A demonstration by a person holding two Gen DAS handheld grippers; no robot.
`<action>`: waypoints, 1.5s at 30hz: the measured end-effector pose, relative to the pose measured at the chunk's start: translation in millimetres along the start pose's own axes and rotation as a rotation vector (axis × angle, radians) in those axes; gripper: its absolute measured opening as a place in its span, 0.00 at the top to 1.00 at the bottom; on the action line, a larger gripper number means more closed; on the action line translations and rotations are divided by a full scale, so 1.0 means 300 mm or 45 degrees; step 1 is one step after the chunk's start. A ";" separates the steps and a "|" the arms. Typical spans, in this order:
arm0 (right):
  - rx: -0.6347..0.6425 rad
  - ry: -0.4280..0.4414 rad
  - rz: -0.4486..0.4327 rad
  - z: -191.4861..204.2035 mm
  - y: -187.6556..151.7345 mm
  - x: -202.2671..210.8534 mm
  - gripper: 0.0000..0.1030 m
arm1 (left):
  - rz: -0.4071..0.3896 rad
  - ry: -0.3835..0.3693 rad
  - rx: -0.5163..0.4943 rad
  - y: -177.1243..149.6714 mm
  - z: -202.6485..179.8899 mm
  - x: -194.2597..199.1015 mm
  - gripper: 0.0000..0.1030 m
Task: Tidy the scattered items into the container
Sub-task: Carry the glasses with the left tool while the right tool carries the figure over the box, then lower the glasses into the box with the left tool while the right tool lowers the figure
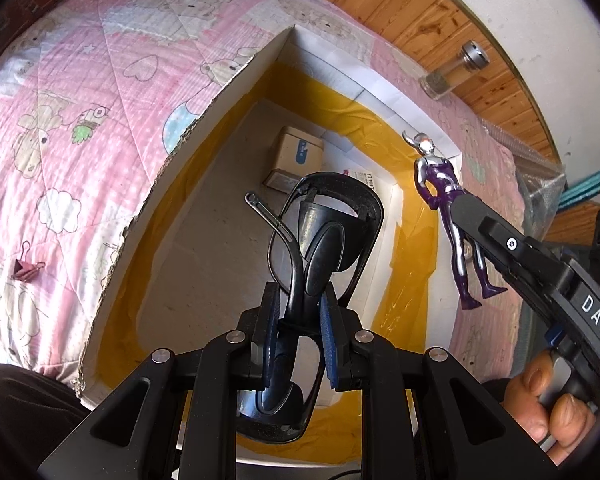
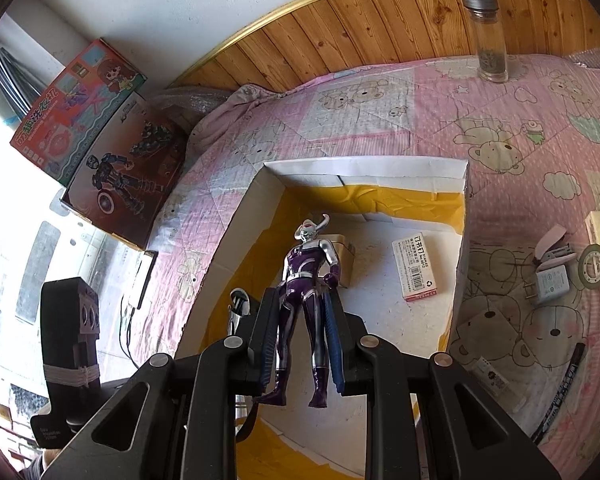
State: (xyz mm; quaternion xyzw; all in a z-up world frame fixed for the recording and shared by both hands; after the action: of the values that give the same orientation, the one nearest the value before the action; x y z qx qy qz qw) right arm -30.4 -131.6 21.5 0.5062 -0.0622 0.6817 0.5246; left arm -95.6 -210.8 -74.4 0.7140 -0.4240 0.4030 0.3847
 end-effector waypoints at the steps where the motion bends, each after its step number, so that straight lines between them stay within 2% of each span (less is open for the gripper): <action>1: -0.006 -0.001 0.003 -0.004 0.004 -0.005 0.77 | -0.001 0.009 -0.014 0.000 -0.003 0.002 0.81; 7: -0.027 -0.025 0.000 -0.026 0.027 -0.014 0.77 | -0.025 0.085 -0.137 0.017 -0.027 0.026 0.81; 17: -0.084 -0.012 0.022 -0.037 0.039 -0.050 0.77 | -0.033 0.169 -0.270 0.044 -0.065 0.023 0.81; 25: -0.095 -0.037 0.067 -0.039 0.044 -0.100 0.77 | 0.046 0.196 -0.279 0.025 -0.040 -0.043 0.81; 33: -0.129 -0.037 0.124 -0.034 0.040 -0.148 0.77 | 0.074 0.242 -0.324 0.040 -0.007 -0.069 0.81; 45: -0.134 -0.097 0.142 -0.030 0.057 -0.201 0.77 | 0.129 0.288 -0.425 0.053 0.028 -0.103 0.81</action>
State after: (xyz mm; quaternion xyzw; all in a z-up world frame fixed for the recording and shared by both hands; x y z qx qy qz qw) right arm -52.9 -172.9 -20.8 0.4992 -0.1459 0.6860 0.5089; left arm -117.8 -214.5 -102.2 0.5684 -0.4741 0.4238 0.5221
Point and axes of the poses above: each gripper's, at about its wrist camera, not at the fingertips, and x roughly against the way its jaws point, z to its left, y to its top, the point moved 6 cm from there along -x, roughly the way its jaws point
